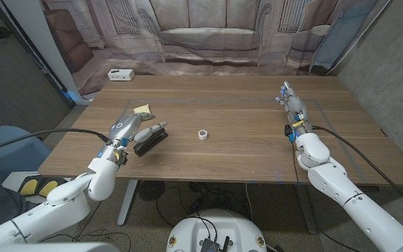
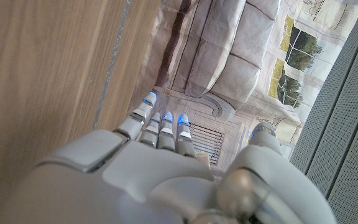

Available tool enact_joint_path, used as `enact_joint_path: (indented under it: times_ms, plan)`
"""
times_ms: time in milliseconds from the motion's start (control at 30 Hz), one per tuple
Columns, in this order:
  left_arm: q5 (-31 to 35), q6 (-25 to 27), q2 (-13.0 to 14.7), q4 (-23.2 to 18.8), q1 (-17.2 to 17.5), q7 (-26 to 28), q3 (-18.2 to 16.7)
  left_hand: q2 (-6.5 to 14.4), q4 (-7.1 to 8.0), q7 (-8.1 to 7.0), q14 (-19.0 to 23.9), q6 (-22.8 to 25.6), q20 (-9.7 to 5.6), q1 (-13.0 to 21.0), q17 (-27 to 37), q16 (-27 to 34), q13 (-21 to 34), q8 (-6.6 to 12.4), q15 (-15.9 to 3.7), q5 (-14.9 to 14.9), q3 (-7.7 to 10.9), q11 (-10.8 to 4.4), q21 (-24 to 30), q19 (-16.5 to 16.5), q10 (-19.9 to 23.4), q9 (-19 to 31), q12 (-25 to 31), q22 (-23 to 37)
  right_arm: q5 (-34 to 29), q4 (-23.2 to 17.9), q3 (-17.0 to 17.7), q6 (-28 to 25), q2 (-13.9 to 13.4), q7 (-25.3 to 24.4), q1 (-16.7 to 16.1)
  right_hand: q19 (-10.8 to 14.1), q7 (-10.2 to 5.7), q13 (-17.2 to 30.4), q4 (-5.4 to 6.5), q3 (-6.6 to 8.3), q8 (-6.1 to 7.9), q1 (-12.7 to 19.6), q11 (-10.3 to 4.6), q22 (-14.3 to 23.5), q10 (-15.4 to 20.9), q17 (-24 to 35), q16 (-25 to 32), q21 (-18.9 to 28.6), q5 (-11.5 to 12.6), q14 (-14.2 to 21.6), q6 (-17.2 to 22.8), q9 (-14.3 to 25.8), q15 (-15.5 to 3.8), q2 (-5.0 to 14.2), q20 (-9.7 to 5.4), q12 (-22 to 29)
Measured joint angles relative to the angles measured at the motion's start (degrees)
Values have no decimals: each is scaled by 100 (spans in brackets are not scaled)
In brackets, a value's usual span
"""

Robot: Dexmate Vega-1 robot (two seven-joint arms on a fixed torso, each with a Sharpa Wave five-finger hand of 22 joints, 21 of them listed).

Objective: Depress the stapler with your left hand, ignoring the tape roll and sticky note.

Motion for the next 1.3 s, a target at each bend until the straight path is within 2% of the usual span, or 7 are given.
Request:
enact_joint_path:
  times_ms: [733, 767, 900, 933, 1200, 1233, 1300]
  plan:
    - [-408, -694, -413, 131, 102, 5, -460, 1, 1, 60, -268, -515, 83, 1, 14, -66, 15, -65, 141, -22, 1, 141, -31, -83, -249, 0, -105, 0, 35, 0, 38, 105, -27, 82, -42, 0, -3, 0, 0, 0, -2, 0, 0, 0, 0, 0, 0, 0, 0, 0, 13, 14, 0, 0, 0, 0]
    - [-651, -1001, -435, 135, 109, -104, -480, 1, 1, 78, -268, -533, 83, 1, 14, -66, 14, -65, 141, -22, 1, 142, -31, -84, -249, 0, -105, 0, 35, 20, 39, 108, -27, 84, -42, 0, -3, 0, 0, 0, -2, 1, 0, 0, 0, 0, 0, 0, 0, 0, 13, 14, 0, 0, 0, 0]
    - [-651, -1001, -510, 153, 134, -104, -570, 30, 1, 92, -308, -626, 112, 30, 14, -66, 14, -65, 181, -22, 1, 185, -31, -113, -331, 0, -128, 0, 36, 20, 39, 118, -27, 91, -42, 0, -3, 0, 0, 0, -2, 0, 0, 0, 0, 0, 0, 0, 0, 0, 13, 14, 0, 0, 0, 0]
    - [-907, -1232, -543, 164, 144, -240, -610, 30, 1, 112, -318, -649, 125, 30, 14, -66, 14, -65, 188, -22, 1, 194, -31, -125, -340, 0, -128, 0, 36, 31, 39, 123, -24, 94, -42, 0, -3, 0, 0, 0, -2, 0, 0, 0, 0, 0, 0, 0, 0, 0, 13, 14, 0, 0, 0, 0]
    - [-1221, -1477, -718, 256, 158, -440, -803, 30, 2, 187, -469, -847, 190, 30, 14, -66, 14, -65, 256, -41, 1, 265, -65, -191, -472, 0, -150, 0, 36, 42, 39, 142, -16, 100, -41, 0, -3, 0, -24, -24, -1, 1, 0, 0, 0, 0, 0, 0, 0, 0, 13, 14, 0, 0, 0, 0]
    - [-1551, -1736, -732, 266, 158, -686, -817, 30, 2, 203, -483, -863, 195, 30, 14, -66, 14, -65, 251, -44, 1, 287, -65, -196, -494, 0, -150, 0, 36, 48, 38, 144, -9, 101, -41, 0, -4, 0, -24, -24, -1, 1, 0, 0, 0, 0, 0, 0, 0, 0, 13, 14, 0, 0, 0, 0]
    - [-1640, -1804, -770, 308, 146, -758, -861, 31, 2, 191, -525, -921, 194, 29, 14, -66, 14, -105, 275, -44, 1, 315, -65, -221, -565, 0, -149, 0, 36, 49, 38, 150, -7, 102, -41, 0, -3, 0, -25, -24, -1, 0, 0, 0, 0, 0, 0, 0, 0, 0, 13, 14, 0, -1, 0, 0]
